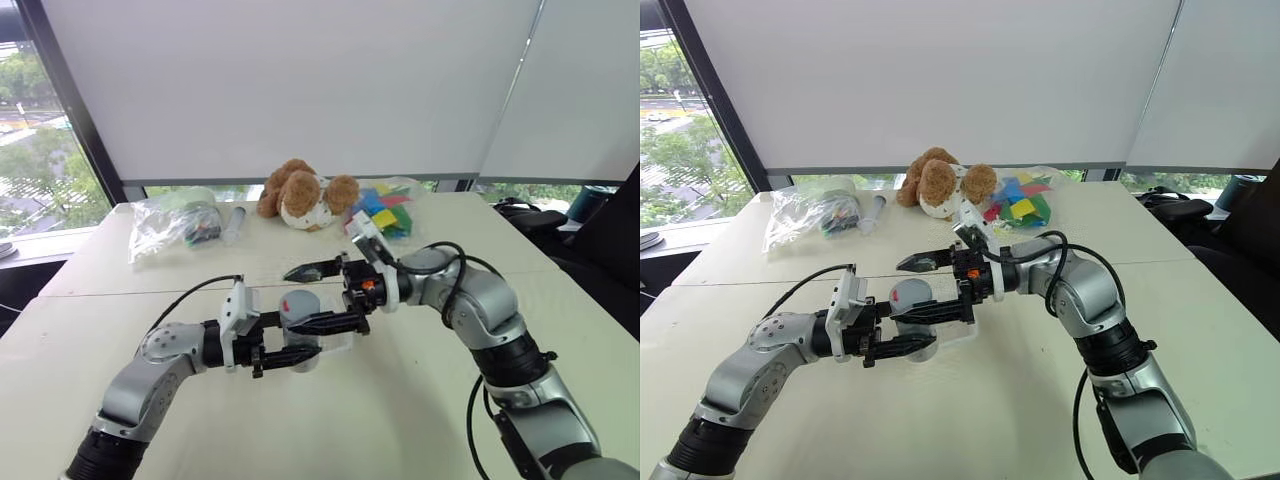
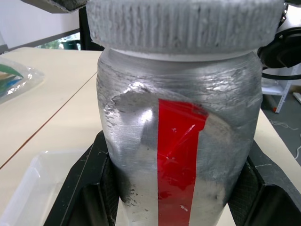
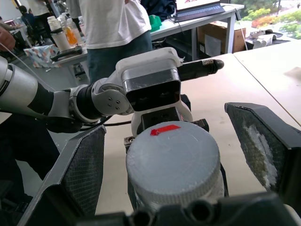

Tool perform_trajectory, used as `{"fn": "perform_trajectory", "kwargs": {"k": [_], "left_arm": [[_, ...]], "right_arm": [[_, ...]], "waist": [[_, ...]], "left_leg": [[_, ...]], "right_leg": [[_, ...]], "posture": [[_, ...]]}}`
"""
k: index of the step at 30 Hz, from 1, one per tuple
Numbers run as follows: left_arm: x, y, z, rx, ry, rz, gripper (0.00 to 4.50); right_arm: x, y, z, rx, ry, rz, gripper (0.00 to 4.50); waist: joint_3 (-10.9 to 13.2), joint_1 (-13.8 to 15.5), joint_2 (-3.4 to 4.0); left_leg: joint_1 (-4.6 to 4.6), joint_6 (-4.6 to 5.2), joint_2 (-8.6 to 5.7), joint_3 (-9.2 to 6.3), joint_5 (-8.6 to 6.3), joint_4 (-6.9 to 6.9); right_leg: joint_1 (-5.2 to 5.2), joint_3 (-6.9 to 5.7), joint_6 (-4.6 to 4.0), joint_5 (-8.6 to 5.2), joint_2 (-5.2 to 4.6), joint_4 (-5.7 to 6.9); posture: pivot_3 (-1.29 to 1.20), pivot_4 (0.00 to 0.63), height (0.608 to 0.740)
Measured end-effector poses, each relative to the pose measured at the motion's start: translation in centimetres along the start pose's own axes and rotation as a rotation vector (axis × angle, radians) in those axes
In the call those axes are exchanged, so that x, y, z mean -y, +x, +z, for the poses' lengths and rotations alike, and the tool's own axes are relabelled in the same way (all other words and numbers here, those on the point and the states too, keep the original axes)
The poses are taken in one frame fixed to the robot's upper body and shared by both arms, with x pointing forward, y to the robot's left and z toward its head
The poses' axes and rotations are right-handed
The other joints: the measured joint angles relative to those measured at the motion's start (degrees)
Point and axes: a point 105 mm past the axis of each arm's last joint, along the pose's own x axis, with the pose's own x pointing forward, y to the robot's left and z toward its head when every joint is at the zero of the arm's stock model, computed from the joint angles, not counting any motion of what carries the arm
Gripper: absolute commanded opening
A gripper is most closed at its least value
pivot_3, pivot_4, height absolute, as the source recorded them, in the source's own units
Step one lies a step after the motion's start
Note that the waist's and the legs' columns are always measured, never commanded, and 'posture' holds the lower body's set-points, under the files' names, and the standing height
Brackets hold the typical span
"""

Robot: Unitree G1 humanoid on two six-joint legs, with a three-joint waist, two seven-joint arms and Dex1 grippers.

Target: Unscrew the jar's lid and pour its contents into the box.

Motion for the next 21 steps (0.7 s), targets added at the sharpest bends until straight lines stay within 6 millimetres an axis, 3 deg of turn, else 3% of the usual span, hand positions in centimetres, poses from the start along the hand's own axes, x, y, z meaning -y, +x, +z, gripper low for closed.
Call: {"fn": "perform_trajectory", "kwargs": {"k": [2,3,8,16,19,21], "left_arm": [[0.0,0.0,0.0,0.000,-0.001,0.000,2.23],[0.0,0.0,0.0,0.000,0.000,0.001,2.23],[0.2,0.1,0.3,0.003,0.012,-0.002,2.23],[0.4,0.0,0.2,0.007,0.004,0.001,2.23],[0.5,0.1,0.9,0.030,0.028,-0.015,2.23],[0.6,0.0,0.6,0.017,0.015,-0.014,2.23]], "right_arm": [[0.0,0.1,-0.1,-0.006,0.002,0.005,4.44],[0.0,0.1,-0.2,-0.009,0.002,0.006,4.21],[0.0,0.1,-0.2,-0.003,0.000,0.013,2.29],[-0.1,0.3,-0.3,0.026,0.023,0.020,2.31],[-0.3,-0.2,0.7,0.149,0.144,0.034,2.31],[-0.7,-1.7,2.9,0.296,0.213,0.051,2.31]], "waist": [[0.0,0.0,0.00],[0.0,0.0,0.00],[0.0,0.0,0.00],[0.0,0.0,0.00],[0.0,0.0,0.00],[0.0,0.2,0.01]], "left_leg": [[0.00,0.00,0.00,0.00,0.00,0.00],[0.00,0.00,0.00,0.00,0.00,0.00],[0.00,0.00,0.00,0.00,0.00,0.00],[0.00,0.00,0.00,-0.01,0.00,0.00],[-0.01,0.00,0.02,-0.02,0.00,0.00],[-0.02,0.00,0.01,-0.02,0.00,0.00]], "right_leg": [[0.00,0.00,0.00,0.00,0.00,0.00],[0.00,0.00,0.00,0.00,0.00,0.00],[0.00,0.00,0.00,0.00,0.00,0.00],[0.00,0.00,0.00,0.00,0.00,0.00],[0.00,0.00,0.00,0.01,-0.01,0.00],[0.01,0.00,0.00,0.01,-0.05,0.00]], "posture": [[0.00,0.150,0.740],[0.00,0.150,0.740],[0.00,0.150,0.740],[0.00,0.150,0.740],[0.00,0.150,0.740],[0.00,0.150,0.740]]}}
